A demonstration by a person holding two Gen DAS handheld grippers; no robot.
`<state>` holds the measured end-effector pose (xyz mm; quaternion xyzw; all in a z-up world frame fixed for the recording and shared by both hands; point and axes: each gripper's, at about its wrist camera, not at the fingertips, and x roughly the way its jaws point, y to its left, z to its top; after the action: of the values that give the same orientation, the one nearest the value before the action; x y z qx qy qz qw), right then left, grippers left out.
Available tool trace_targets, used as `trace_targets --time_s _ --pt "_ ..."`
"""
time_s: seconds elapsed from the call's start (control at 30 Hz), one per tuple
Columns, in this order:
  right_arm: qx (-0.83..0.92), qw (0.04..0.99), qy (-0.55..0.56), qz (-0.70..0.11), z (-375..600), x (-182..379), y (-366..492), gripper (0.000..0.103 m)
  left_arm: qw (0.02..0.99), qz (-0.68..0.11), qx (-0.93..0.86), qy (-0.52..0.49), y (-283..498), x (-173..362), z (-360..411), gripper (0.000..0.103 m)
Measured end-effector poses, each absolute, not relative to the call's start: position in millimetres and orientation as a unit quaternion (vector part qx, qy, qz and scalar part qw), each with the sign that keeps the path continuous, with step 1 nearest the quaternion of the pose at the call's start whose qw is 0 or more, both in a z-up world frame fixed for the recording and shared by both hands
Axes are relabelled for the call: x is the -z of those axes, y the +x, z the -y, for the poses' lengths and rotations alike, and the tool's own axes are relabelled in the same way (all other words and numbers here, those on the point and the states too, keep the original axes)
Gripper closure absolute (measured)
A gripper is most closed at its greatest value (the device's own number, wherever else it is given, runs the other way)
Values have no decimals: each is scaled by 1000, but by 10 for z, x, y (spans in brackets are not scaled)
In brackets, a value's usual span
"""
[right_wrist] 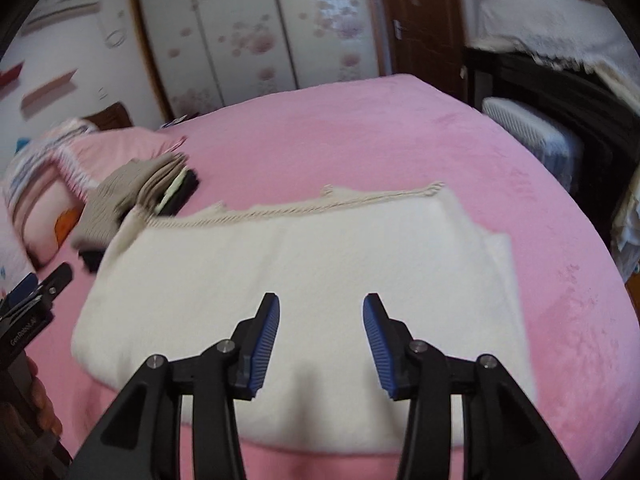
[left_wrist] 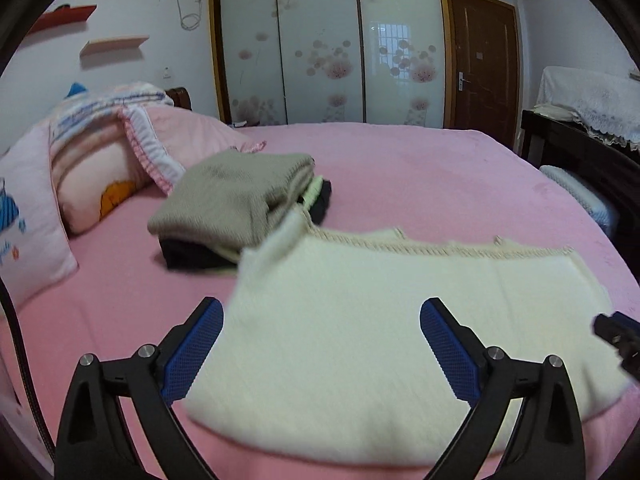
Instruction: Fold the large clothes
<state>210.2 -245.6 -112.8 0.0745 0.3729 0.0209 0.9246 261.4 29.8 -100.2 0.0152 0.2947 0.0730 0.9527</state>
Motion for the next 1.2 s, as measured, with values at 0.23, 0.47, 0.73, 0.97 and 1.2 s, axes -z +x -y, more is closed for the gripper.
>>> trace_targets --time_s 0.23,0.47,0.73,0.97,1.2 --pt "-14 920 12 -391 2029 1595 1925 59 935 -331 -100 77 2582 1582 -113 4" --pt "74 910 20 -407 2606 1828 1816 62 906 -397 -143 39 2676 1926 -652 4" --pt "161 896 67 -410 3375 1851 1668 99 890 -415 -186 -35 2633 1971 -1152 2" --pt "180 889 66 -416 3262 1840 1661 95 887 -420 -190 -34 2576 1941 -1184 2" --pt "170 880 119 -428 3342 1728 1594 95 880 -439 -170 -56 2491 1757 -1195 2"
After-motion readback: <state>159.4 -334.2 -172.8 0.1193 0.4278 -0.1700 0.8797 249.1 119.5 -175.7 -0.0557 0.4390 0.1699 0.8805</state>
